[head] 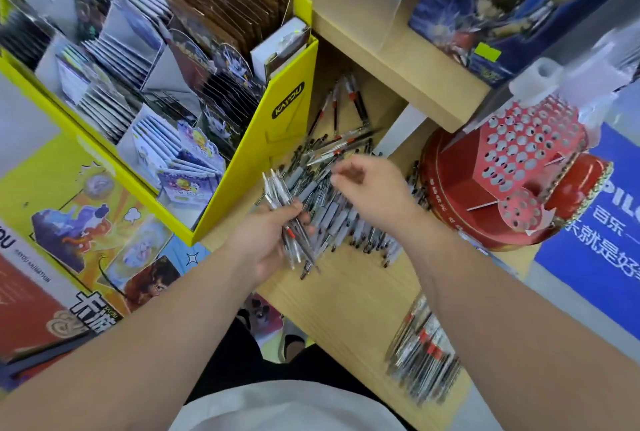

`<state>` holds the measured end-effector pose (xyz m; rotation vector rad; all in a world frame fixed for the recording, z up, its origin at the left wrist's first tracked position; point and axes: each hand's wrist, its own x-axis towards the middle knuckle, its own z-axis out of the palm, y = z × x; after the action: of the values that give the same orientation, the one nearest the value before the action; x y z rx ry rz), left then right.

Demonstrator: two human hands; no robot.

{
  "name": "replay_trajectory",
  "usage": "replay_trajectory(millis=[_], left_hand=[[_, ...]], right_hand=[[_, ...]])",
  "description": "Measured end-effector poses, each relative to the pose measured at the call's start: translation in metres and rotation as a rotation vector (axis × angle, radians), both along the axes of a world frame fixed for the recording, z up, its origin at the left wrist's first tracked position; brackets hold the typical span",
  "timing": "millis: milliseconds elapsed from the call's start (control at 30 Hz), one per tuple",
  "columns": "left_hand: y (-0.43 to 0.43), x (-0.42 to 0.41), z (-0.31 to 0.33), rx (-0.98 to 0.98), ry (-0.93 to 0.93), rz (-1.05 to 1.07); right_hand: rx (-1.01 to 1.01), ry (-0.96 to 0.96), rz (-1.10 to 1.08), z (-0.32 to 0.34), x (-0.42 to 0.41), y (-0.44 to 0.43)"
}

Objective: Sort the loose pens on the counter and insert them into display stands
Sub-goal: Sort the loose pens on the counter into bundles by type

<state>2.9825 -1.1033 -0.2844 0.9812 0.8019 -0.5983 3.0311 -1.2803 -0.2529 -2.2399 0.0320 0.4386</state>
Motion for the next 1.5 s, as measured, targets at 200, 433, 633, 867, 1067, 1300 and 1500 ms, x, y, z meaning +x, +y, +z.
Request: replay_trajectory(millis=[200,433,633,867,1067,1300,1500], left_hand=[[0.013,0.015,-0.013,0.077,0.0,-0.057],[0.024,0.012,-0.021,0.093,-0.03,-0.067],[0.024,0.012,-0.02,0.109,-0.043,-0.081],[0.024,0.013,-0.019,0.12,-0.052,-0.109],[0.026,0.007,-0.02,0.123,-0.059,-0.118],[0.026,0.001,-0.01,0.101,-0.071,-0.126],[0.023,0.001,0.011,0.069,-0.088,-0.12]], right_hand=[[-0.447,-0.166,0.331,-0.04,0.08,0.007],[-0.633,-0.108,0.43,-0.063,0.101,0.012],[-0.684,-0.088,0.477,-0.063,0.103,0.018],[-0.625,-0.112,0.541,-0.059,0.102,0.019],[-0.463,-0.286,0.491,-0.053,0.095,0.019],[-0.022,-0.364,0.096,-0.013,0.055,0.023],[0.521,0.108,-0.42,0.023,0.01,0.013]])
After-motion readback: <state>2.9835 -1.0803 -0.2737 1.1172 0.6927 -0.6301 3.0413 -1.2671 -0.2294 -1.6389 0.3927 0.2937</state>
